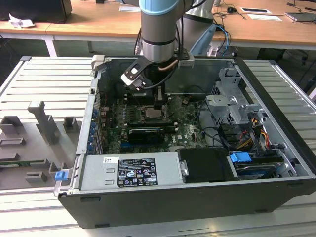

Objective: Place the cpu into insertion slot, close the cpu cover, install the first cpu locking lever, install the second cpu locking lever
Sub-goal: 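Close the cpu cover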

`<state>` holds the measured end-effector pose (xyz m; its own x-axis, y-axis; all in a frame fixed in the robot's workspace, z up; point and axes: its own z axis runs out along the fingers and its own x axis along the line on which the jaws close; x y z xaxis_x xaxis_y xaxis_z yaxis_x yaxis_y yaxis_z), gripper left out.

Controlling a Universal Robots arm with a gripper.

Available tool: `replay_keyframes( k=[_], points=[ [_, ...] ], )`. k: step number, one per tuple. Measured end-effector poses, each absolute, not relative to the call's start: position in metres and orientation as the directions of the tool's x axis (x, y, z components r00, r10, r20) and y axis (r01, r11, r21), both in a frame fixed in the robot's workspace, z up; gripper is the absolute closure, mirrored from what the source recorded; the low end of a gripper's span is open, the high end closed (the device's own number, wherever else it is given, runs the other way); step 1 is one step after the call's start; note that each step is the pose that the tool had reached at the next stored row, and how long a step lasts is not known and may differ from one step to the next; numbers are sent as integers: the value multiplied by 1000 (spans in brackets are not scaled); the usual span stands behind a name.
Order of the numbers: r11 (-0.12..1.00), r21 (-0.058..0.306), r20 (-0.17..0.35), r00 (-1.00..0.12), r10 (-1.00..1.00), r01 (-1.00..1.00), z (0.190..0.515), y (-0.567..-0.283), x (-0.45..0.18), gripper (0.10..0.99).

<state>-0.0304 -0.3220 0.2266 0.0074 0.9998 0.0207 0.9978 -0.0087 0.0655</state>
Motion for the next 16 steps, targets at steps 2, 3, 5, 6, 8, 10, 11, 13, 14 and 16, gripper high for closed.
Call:
replay_keyframes(
  k=[2, 3, 5, 6, 8, 10, 11, 13, 14, 16],
  points=[
    [-9, 66, 21, 7, 1000, 998, 227, -322, -29, 980],
    [-9, 66, 21, 7, 1000, 998, 227, -322, -28, 980],
    [-9, 66, 21, 7, 1000, 998, 227, -322, -27, 980],
    [-9, 66, 21, 7, 1000, 998, 227, -322, -27, 980],
    [-9, 66, 21, 7, 1000, 998, 227, -322, -26, 980],
    [-9, 66, 21, 8, 1000, 998, 227, -322, -26, 980],
    [-9, 65, 21, 8, 1000, 998, 227, -322, -26, 980],
    [-9, 66, 21, 7, 1000, 998, 229, -322, -26, 980],
    [-9, 66, 21, 7, 1000, 998, 230, -322, -26, 980],
    [-9, 66, 21, 7, 1000, 998, 233, -322, -26, 980]
  ],
)
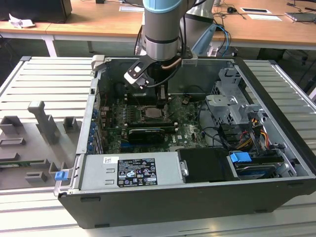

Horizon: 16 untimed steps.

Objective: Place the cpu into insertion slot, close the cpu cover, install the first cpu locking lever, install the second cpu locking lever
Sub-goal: 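Close the cpu cover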

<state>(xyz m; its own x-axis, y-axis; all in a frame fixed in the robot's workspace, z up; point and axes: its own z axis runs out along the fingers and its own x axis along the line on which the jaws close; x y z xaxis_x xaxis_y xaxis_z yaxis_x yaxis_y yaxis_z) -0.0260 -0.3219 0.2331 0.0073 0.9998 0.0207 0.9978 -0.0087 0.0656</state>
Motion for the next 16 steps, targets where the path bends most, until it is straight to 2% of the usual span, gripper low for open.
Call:
replay_keyframes(
  k=[16],
  points=[
    [-9, 66, 21, 7, 1000, 998, 243, -322, -26, 980]
  ],
)
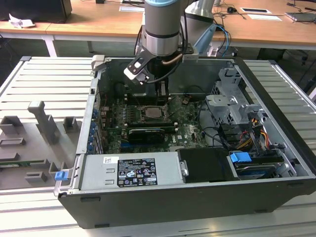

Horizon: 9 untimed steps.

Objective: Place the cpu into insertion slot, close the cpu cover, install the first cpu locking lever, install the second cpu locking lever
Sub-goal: 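Close the cpu cover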

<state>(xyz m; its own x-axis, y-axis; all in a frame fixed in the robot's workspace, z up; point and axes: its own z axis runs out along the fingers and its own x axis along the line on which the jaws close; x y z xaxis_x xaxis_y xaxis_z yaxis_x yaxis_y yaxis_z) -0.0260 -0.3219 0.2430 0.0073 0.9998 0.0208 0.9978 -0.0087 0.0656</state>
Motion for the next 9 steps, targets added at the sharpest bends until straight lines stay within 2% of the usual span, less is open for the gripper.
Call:
replay_keyframes(
  k=[9],
  points=[
    [-9, 66, 20, 7, 1000, 998, 252, -322, -26, 980]
  ],
)
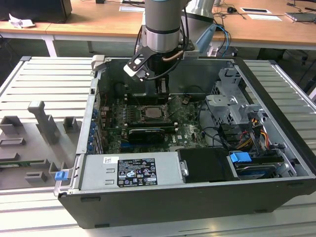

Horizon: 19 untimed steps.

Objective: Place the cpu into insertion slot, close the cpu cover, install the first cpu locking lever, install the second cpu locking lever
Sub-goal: 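Close the cpu cover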

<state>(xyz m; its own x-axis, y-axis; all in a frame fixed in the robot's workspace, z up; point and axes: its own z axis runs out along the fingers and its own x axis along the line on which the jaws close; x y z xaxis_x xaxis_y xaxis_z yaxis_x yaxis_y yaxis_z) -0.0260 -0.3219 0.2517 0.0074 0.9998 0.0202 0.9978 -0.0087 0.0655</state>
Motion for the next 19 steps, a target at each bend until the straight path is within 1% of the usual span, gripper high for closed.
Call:
replay_keyframes(
  k=[19],
  points=[
    [-9, 66, 20, 8, 1000, 998, 254, -322, -23, 980]
  ],
)
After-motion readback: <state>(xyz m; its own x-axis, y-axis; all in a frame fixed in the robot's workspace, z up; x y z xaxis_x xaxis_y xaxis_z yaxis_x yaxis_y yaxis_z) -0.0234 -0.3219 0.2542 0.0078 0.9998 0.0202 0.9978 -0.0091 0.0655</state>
